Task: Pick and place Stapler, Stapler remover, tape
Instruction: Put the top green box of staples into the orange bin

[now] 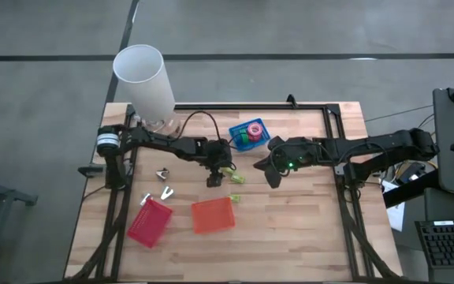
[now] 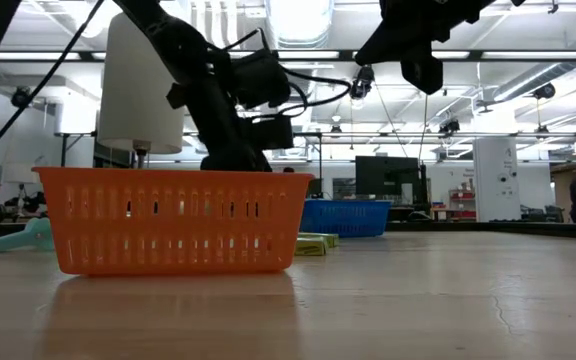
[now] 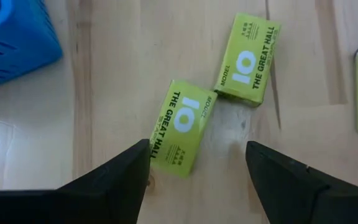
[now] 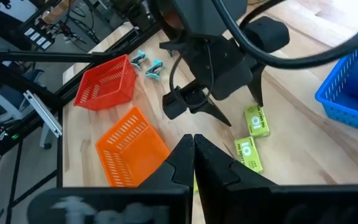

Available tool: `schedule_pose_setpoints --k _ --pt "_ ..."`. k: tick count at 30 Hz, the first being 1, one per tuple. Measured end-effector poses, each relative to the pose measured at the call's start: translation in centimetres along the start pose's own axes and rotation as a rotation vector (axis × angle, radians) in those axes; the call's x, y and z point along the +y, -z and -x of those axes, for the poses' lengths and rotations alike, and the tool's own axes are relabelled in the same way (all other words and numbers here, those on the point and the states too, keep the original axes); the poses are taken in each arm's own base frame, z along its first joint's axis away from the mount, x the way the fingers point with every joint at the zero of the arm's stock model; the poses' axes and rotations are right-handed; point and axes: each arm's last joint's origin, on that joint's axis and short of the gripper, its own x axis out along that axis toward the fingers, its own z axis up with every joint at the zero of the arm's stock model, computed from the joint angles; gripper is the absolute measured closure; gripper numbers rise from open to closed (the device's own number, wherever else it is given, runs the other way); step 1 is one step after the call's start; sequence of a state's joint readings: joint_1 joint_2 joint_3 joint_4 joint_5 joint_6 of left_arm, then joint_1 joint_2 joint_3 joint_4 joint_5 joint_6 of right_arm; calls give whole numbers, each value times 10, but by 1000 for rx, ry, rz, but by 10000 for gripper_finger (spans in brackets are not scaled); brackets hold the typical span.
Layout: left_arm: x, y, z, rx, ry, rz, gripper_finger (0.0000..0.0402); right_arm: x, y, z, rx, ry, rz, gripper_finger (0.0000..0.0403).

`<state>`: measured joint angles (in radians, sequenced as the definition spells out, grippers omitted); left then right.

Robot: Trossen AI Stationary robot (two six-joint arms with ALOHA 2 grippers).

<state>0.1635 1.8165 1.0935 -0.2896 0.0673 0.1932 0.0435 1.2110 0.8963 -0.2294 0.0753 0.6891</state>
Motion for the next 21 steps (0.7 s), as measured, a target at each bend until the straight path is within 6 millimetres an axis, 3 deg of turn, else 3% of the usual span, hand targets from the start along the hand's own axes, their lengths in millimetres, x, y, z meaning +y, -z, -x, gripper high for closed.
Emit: schedule_pose_setpoints --k 21 --pt "2 3 -14 1 -9 -41 135 -7 7 -4 19 27 -5 394"
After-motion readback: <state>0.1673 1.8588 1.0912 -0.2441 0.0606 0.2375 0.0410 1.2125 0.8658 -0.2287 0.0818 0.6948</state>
